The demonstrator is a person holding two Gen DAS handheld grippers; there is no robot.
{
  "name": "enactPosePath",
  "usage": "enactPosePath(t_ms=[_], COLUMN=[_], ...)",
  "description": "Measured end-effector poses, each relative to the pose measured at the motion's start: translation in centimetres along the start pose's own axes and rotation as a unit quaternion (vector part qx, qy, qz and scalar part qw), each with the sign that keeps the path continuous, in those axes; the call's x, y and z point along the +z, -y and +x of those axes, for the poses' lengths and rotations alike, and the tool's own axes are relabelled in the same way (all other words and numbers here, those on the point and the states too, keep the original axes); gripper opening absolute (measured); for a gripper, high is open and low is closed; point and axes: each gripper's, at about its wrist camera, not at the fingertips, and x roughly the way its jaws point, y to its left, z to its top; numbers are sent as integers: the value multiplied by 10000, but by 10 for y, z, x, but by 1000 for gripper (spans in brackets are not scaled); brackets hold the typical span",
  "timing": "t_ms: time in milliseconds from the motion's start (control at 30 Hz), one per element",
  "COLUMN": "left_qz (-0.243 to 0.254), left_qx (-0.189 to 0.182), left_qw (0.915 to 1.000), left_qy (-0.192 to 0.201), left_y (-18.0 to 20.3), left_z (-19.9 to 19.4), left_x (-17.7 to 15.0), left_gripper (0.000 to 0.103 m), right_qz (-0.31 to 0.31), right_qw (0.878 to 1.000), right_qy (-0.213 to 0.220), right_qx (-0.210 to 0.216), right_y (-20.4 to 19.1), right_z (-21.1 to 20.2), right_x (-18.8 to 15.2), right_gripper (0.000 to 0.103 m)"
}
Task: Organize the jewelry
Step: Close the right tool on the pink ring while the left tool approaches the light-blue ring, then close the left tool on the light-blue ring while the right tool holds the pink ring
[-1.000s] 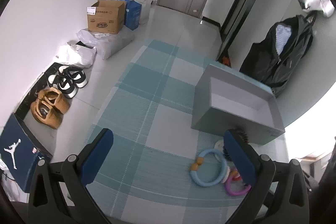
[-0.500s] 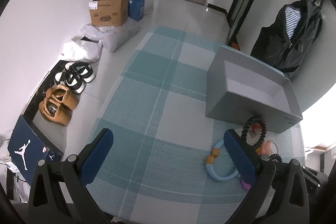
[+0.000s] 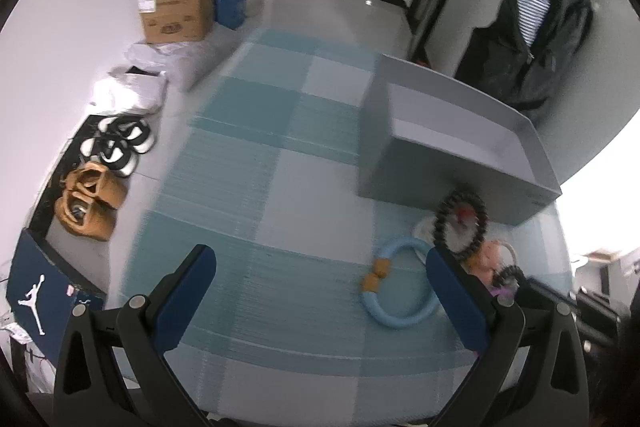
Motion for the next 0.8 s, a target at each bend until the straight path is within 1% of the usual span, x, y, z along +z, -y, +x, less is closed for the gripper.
enactPosePath(t_ms=[200, 333, 467, 633, 667, 800], left_qz=[298, 559, 747, 928, 961, 1161], left_qx=[-141, -110, -17, 187, 221, 274], left_qw=[9993, 9982, 9967, 9942, 9938, 9918], left_qy=[-156, -208, -313, -513, -514, -449], left_y=[14, 26, 31, 34, 33, 36], left_z=[6, 9, 14, 23, 24, 21], left_x=[-4, -7, -9, -13, -13, -15], left_gripper=[102, 102, 102, 102, 100, 85], right_qz=[293, 456, 606, 793, 802, 831], right_qw=[9992, 9981, 9967, 9947, 9945, 9940], right_qy=[284, 405, 535, 651, 664, 716], right_qx=[21, 8, -68, -61, -57, -33], right_y=[13, 20, 27, 38, 39, 42], right_z=[-10, -13, -19, -31, -32, -36], right_x=[11, 18, 18, 14, 14, 13], right_gripper=[4, 4, 4, 4, 4, 4])
